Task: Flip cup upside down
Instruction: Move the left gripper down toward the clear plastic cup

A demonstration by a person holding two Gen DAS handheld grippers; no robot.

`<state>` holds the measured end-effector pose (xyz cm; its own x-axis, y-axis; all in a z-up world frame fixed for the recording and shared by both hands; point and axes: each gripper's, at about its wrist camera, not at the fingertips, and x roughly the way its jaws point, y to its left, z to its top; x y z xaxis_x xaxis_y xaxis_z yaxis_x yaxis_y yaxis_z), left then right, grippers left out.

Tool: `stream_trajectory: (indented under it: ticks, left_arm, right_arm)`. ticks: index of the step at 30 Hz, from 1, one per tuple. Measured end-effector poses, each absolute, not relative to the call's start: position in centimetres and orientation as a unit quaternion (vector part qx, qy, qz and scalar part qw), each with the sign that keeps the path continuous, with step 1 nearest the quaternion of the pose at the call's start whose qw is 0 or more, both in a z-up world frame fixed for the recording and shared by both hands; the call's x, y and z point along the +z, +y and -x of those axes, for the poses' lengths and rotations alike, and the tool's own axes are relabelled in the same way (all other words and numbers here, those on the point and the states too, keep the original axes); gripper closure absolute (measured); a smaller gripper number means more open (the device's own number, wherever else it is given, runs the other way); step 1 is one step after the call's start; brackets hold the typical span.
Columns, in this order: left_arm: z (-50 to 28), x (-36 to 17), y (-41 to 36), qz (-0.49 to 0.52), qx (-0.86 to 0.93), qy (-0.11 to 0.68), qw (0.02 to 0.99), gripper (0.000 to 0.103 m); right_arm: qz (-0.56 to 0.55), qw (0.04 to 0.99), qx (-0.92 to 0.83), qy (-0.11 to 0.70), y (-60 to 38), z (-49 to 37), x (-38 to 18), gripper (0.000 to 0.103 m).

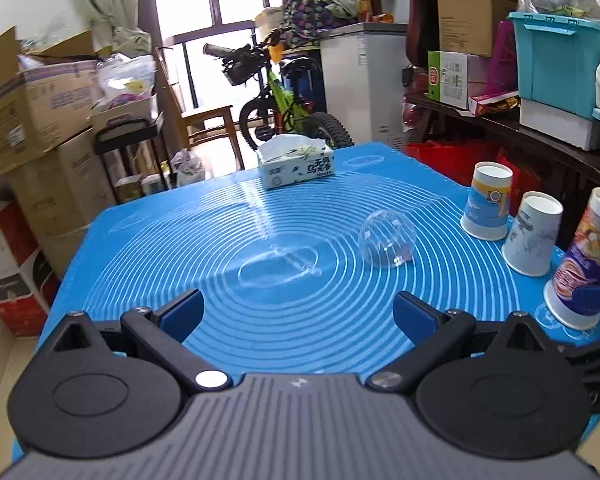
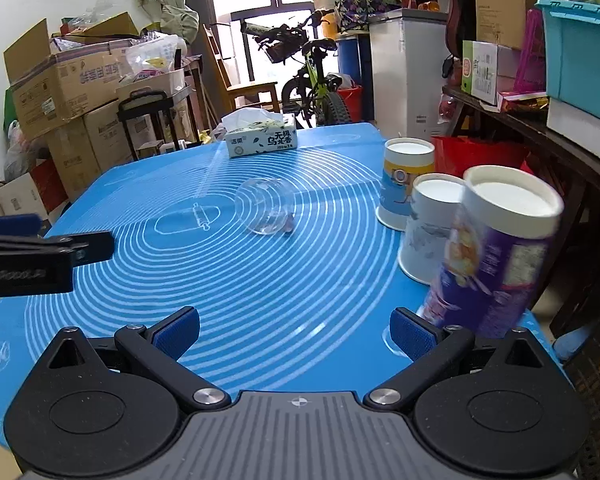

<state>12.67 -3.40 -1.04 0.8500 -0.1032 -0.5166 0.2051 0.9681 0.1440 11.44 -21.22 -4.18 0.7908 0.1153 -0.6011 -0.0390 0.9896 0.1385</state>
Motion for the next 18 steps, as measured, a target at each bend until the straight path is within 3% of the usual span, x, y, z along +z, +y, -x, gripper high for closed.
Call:
stream_trajectory:
  ticks: [12,18]
  left_arm:
    - [-21.4,-0.9,-5.6,-0.088,-0.137,0.285,0.945,0.003]
    - [-26.9,-0.6,-9.0,-0.100,-0.176,0.341,0.918,0.003]
  right_arm:
    - [-0.056,0.941,0.023,0.332,-19.7,-18.5,-7.0,0.000]
    - [-0.055,0.942,0.019,0.332,-19.9,-20.2,-7.7,0.000]
